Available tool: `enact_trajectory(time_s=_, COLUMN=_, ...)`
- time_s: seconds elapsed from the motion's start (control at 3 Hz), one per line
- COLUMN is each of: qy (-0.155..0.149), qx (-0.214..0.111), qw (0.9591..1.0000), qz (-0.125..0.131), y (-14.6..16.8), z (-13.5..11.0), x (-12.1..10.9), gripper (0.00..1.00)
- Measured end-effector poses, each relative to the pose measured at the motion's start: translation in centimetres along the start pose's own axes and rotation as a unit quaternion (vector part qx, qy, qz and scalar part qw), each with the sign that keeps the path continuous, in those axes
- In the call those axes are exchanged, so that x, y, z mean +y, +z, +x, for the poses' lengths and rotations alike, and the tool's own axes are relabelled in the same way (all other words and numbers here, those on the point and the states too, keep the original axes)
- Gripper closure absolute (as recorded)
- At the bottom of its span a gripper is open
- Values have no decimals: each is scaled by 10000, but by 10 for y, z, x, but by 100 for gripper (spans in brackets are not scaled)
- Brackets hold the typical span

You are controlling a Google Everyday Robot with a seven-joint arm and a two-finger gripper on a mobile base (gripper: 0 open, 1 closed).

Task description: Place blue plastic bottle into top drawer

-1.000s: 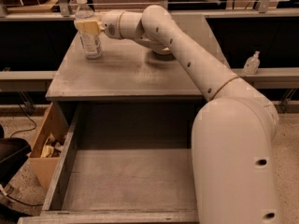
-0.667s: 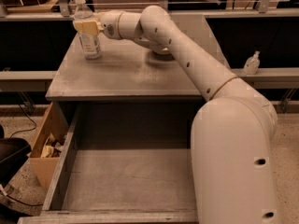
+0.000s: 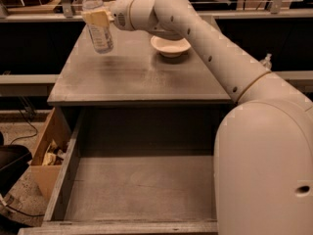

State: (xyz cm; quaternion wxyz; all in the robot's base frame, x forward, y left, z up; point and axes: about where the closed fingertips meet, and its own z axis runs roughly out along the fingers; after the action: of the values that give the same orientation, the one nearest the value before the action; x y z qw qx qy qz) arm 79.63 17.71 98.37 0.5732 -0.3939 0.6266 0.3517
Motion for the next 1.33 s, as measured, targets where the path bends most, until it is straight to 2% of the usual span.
enact_trajectory(time_s=0.33, qy=-435, qx=57, qw=9981, qz=430, y=-69, z=-57, x=29, gripper=100)
enact_trajectory(time_s=0.67, qy=-666, qx=52, qw=9950, qz=737, y=-128, z=-76, x=71, gripper=100)
enact_trajectory(time_s=1.0, qy=-683, qx=57, qw=9950, qz=722, y=-157, z=-65, x=129, gripper=100)
enact_trajectory(time_s=1.33, qy=-520, qx=134, qw=9978, qz=381, y=-168, z=-24, x=184, gripper=100)
